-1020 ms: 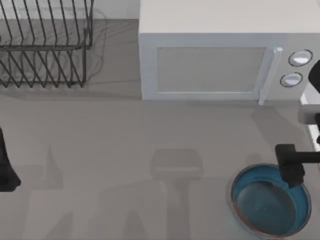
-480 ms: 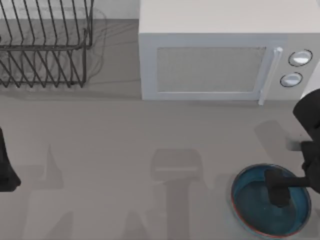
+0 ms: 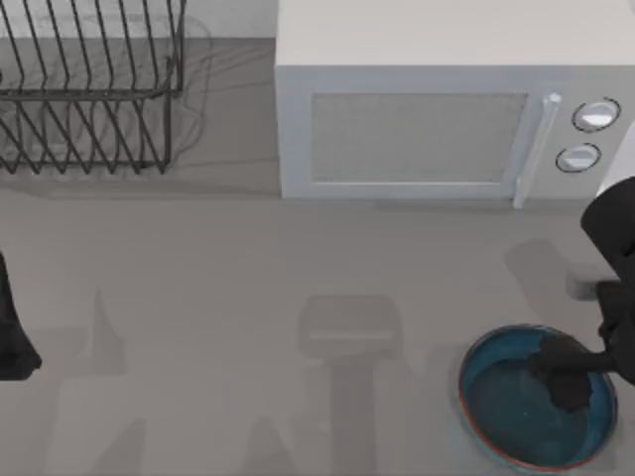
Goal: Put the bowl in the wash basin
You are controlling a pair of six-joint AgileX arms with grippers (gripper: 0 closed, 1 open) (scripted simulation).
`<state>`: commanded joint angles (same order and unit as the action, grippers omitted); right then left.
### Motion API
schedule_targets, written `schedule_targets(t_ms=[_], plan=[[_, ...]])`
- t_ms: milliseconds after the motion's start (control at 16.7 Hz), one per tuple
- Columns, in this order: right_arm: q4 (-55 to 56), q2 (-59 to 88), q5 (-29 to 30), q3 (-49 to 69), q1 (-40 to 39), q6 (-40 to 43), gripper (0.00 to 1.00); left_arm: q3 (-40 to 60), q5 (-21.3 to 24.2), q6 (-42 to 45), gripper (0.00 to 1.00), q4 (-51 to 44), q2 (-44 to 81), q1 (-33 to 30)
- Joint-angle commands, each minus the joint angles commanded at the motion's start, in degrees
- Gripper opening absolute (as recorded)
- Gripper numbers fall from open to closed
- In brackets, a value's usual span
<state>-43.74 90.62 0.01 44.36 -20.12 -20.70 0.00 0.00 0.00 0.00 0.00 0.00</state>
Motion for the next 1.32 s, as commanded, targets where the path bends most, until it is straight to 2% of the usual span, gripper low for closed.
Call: schedule_targets(t_ms=[420, 1020, 1320], plan=[[0.0, 0.0, 0.0, 0.0, 0.0, 0.0, 0.02, 0.0, 0.0, 0.0, 1.00, 0.0, 0.0, 0.0], [-0.2, -0.1, 0.1, 0.2, 0.0, 0.0, 0.00, 0.0, 0.0, 0.0, 1.00, 0.0, 0.0, 0.0], [-10.0, -1.6, 0.1, 8.4, -0.1, 0.0, 0.00, 0.0, 0.0, 0.0, 1.00, 0.0, 0.0, 0.0]])
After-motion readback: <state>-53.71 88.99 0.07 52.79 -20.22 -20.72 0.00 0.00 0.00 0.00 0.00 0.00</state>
